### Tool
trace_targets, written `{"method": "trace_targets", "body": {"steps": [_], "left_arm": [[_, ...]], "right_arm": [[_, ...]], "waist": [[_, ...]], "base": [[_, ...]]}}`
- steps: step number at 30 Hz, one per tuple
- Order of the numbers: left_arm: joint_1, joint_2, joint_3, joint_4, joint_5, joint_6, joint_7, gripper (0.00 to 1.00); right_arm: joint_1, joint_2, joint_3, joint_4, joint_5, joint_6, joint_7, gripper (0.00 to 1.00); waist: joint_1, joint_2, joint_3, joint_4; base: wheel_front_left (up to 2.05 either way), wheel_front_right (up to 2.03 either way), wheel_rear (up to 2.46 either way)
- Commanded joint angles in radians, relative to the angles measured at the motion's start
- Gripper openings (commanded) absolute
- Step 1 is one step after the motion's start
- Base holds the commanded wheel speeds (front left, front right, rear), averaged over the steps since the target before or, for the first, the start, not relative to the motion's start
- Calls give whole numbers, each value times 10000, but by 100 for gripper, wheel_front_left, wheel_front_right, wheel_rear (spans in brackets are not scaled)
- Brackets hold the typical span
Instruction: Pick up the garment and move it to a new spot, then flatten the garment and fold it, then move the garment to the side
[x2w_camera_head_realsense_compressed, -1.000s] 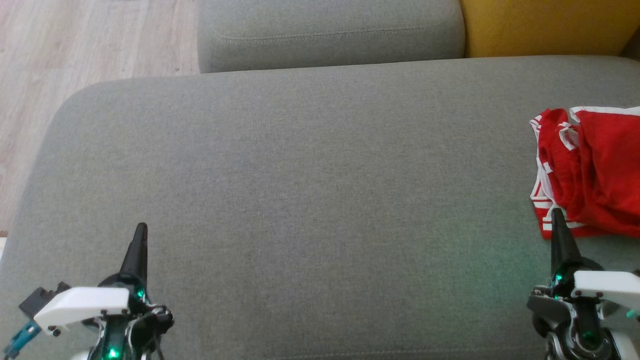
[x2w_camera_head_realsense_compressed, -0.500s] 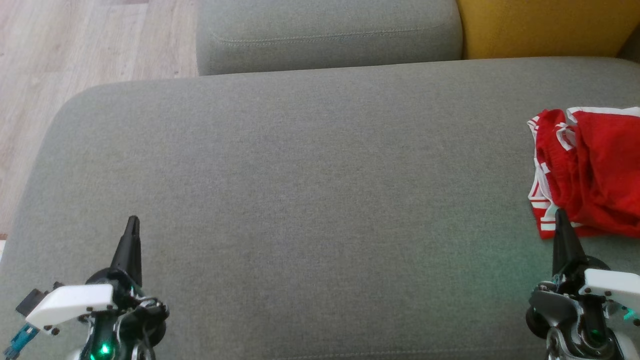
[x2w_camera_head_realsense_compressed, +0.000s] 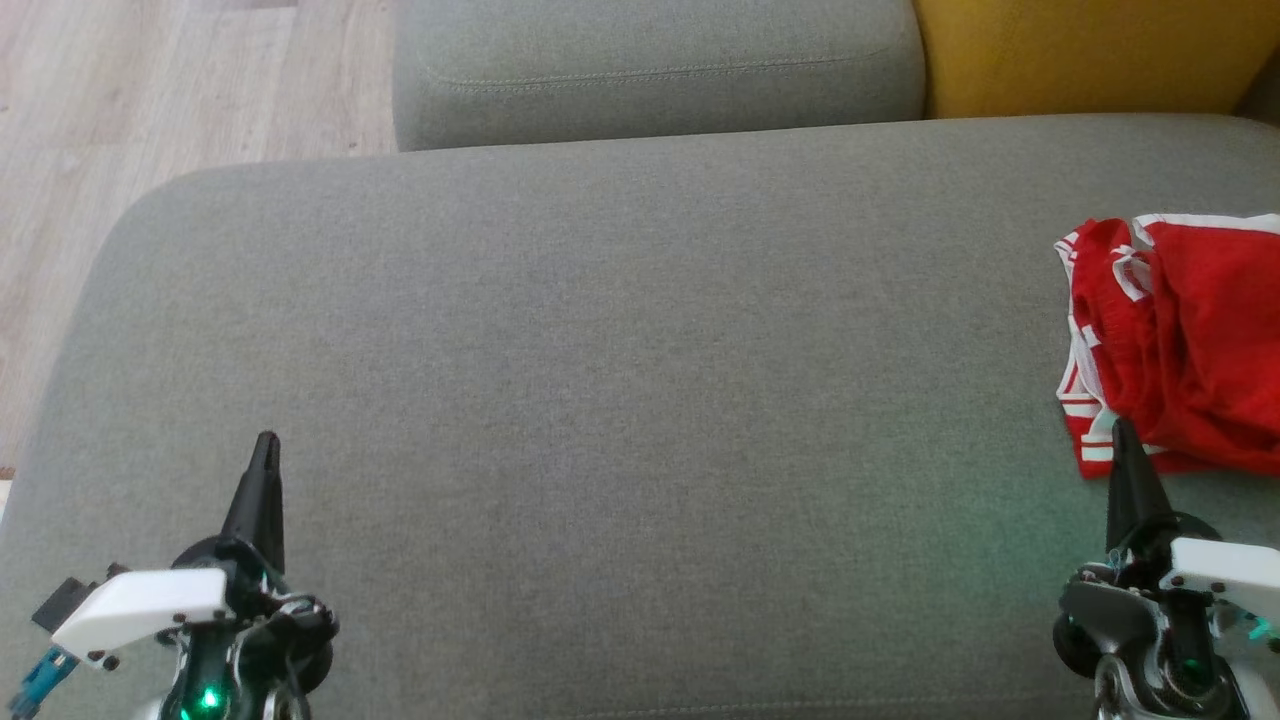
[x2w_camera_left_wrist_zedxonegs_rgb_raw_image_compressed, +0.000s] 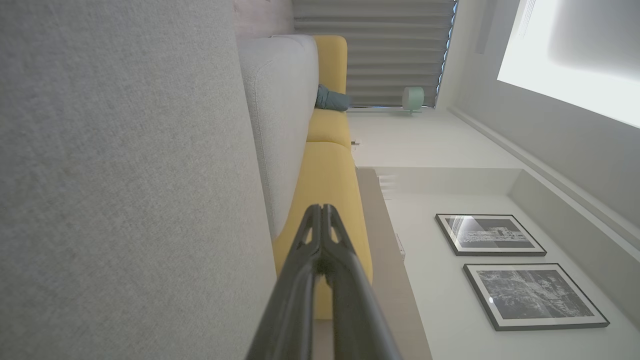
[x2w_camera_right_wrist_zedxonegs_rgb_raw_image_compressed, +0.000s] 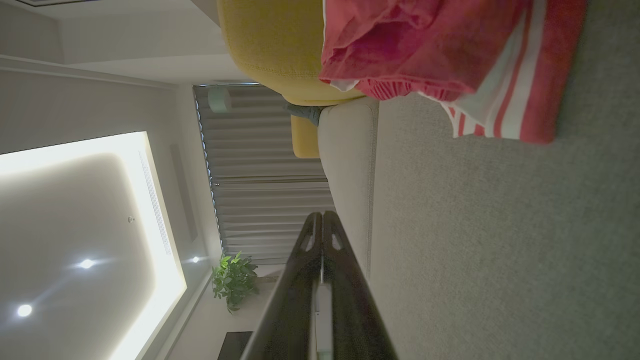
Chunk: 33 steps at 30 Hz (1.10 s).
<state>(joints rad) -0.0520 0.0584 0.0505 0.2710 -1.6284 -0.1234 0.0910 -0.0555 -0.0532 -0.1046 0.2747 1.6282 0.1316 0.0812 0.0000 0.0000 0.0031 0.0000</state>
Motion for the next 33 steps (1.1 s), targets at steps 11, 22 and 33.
{"method": "trace_targets", "body": {"steps": [11, 22, 33], "left_arm": [[-543, 59, 441, -266, 39, -73, 68, 0], [-545, 40, 468, -265, 62, -73, 90, 0], [-547, 23, 492, -264, 82, -73, 110, 0]], "right_arm": [[-503, -140, 141, -312, -3, -9, 133, 0], [-506, -117, 109, -310, -30, -9, 159, 0], [-508, -97, 80, -309, -54, -9, 182, 0]], "waist": [[0, 0, 1, 0], [0, 0, 0, 0], [0, 0, 0, 0]], "base": [[0, 0, 0], [0, 0, 0], [0, 0, 0]]}}
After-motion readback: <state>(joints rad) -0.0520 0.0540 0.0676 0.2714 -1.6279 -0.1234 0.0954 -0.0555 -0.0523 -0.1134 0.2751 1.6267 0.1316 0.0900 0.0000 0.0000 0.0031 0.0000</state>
